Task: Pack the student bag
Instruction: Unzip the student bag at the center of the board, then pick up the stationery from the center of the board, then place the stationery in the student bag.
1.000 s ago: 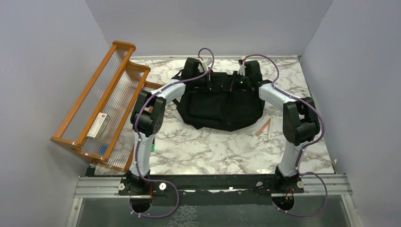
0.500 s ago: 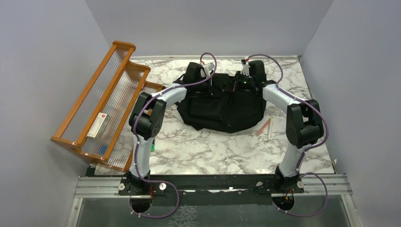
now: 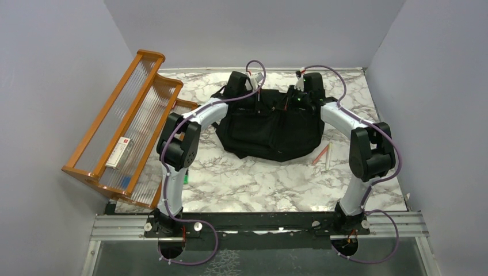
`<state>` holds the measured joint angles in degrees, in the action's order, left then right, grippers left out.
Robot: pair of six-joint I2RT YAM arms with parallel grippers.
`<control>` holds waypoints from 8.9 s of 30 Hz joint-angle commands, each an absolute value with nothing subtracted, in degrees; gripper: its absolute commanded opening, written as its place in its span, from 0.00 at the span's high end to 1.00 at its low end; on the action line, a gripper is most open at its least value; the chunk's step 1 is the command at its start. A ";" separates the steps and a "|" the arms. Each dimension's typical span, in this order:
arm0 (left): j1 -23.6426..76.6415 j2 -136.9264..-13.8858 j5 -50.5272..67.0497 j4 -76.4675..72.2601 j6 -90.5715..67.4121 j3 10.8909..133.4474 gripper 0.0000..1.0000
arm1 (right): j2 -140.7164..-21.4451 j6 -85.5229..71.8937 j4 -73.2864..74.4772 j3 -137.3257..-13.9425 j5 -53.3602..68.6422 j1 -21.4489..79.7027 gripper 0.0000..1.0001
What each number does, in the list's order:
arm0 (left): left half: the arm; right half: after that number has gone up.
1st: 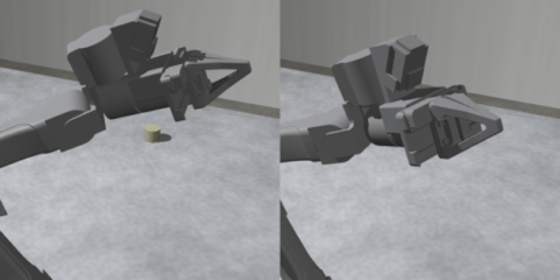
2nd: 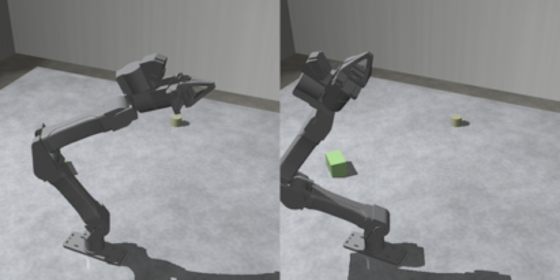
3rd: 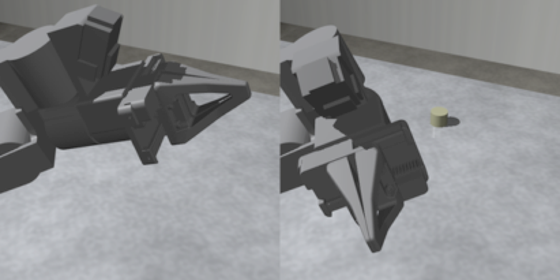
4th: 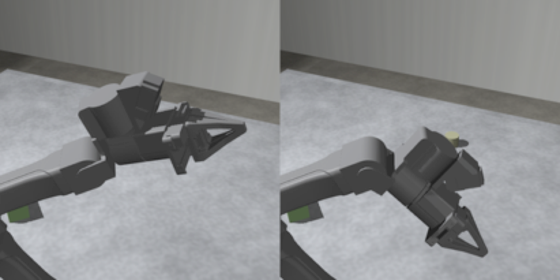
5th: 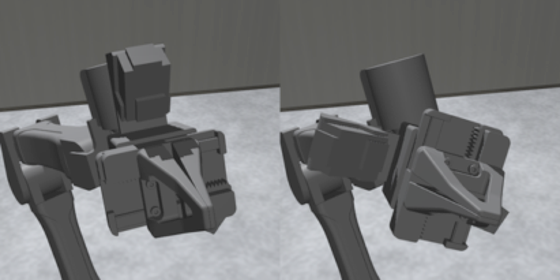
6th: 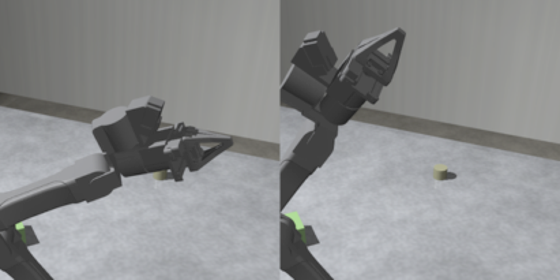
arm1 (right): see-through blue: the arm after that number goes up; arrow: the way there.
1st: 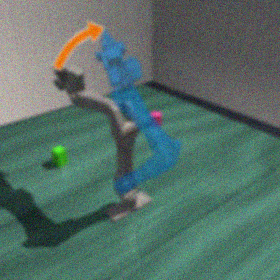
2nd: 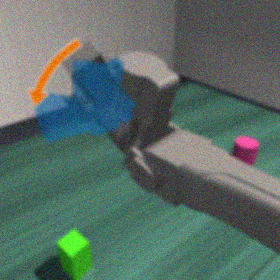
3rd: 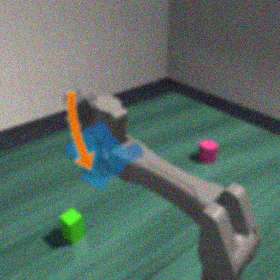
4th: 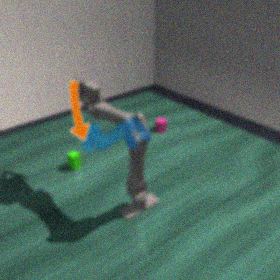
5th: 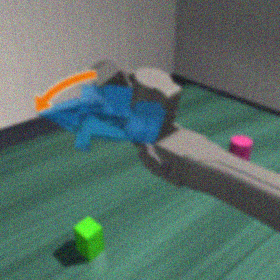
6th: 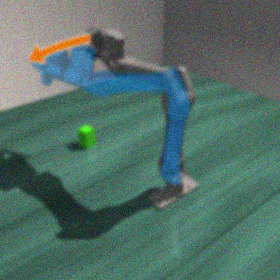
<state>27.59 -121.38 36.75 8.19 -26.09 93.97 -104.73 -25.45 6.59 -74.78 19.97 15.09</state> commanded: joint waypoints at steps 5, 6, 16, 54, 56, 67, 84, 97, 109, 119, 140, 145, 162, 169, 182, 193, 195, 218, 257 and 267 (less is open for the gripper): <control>30.44 -112.90 35.32 14.24 -23.69 84.68 1.00 | -105.13 -29.39 3.83 -79.62 15.68 13.18 1.00; 30.87 -112.26 35.19 14.26 -23.77 83.49 1.00 | -105.39 -29.62 3.66 -79.94 15.89 13.14 1.00; 32.51 -107.08 33.81 16.12 -24.02 77.09 1.00 | -106.67 -29.63 3.60 -81.50 13.51 13.10 1.00; 33.54 -88.77 17.36 22.94 -19.40 72.23 0.45 | -97.15 -24.68 5.18 -75.22 8.95 12.83 0.66; 31.23 -86.58 15.30 22.08 -19.86 71.19 0.41 | -93.86 -24.59 5.80 -73.40 8.10 12.83 0.64; 21.54 -80.56 4.98 21.14 -19.19 66.29 0.31 | -88.36 -23.93 17.25 -69.47 14.42 13.93 0.57; 17.80 -81.43 -8.48 24.51 -21.97 61.01 0.26 | -88.35 -25.58 19.75 -72.24 6.15 31.89 0.55; 15.61 -97.64 -16.69 22.69 -16.02 66.41 0.25 | -85.52 -24.11 18.72 -68.94 3.82 32.60 0.54; 13.26 -106.35 -19.28 22.67 -13.17 70.49 0.24 | -82.77 -24.61 17.22 -65.83 2.15 32.56 0.55; 13.03 -107.28 -9.09 23.03 -14.84 67.76 0.39 | -83.06 -25.39 16.88 -65.66 2.46 32.60 0.58; 13.01 -97.23 -5.36 23.11 -14.24 66.72 0.76 | -82.79 -28.22 15.61 -66.63 1.97 32.52 0.67; 13.06 -88.64 -0.71 20.32 -11.87 68.28 0.78 | -81.81 -34.62 10.82 -67.22 2.62 32.44 0.65; 28.00 -80.10 25.53 8.30 -12.95 68.22 0.89 | -83.17 -50.72 -4.64 -69.43 6.94 31.73 0.42; 29.39 -80.61 25.78 5.75 -14.41 67.31 0.89 | -83.45 -50.10 -2.67 -68.83 6.37 31.73 0.44; 30.57 -82.06 28.81 4.37 -13.96 68.10 0.89 | -86.09 -48.96 -3.79 -69.53 9.49 31.73 0.75; 30.59 -86.17 32.31 0.46 -18.13 70.92 0.34 | -79.74 -39.91 3.30 -69.05 -7.26 29.78 1.00; 30.59 -87.41 32.83 0.27 -19.49 71.30 0.31 | -78.42 -38.39 5.32 -68.55 -10.31 28.23 1.00; 36.24 -109.16 14.90 21.05 -14.51 85.88 0.35 | -70.76 -33.84 14.15 -60.23 -7.44 15.83 1.00; 40.08 -120.40 -5.34 32.69 -5.62 104.42 0.79 | -68.82 -33.81 10.64 -57.19 -1.05 15.50 1.00; 40.08 -115.32 -8.43 31.64 -7.39 106.21 1.00 | -75.14 -39.67 6.31 -57.41 12.57 15.48 1.00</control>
<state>40.25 -120.88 -3.99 32.71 -6.83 104.49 -72.27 -36.53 10.35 -58.00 5.15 15.75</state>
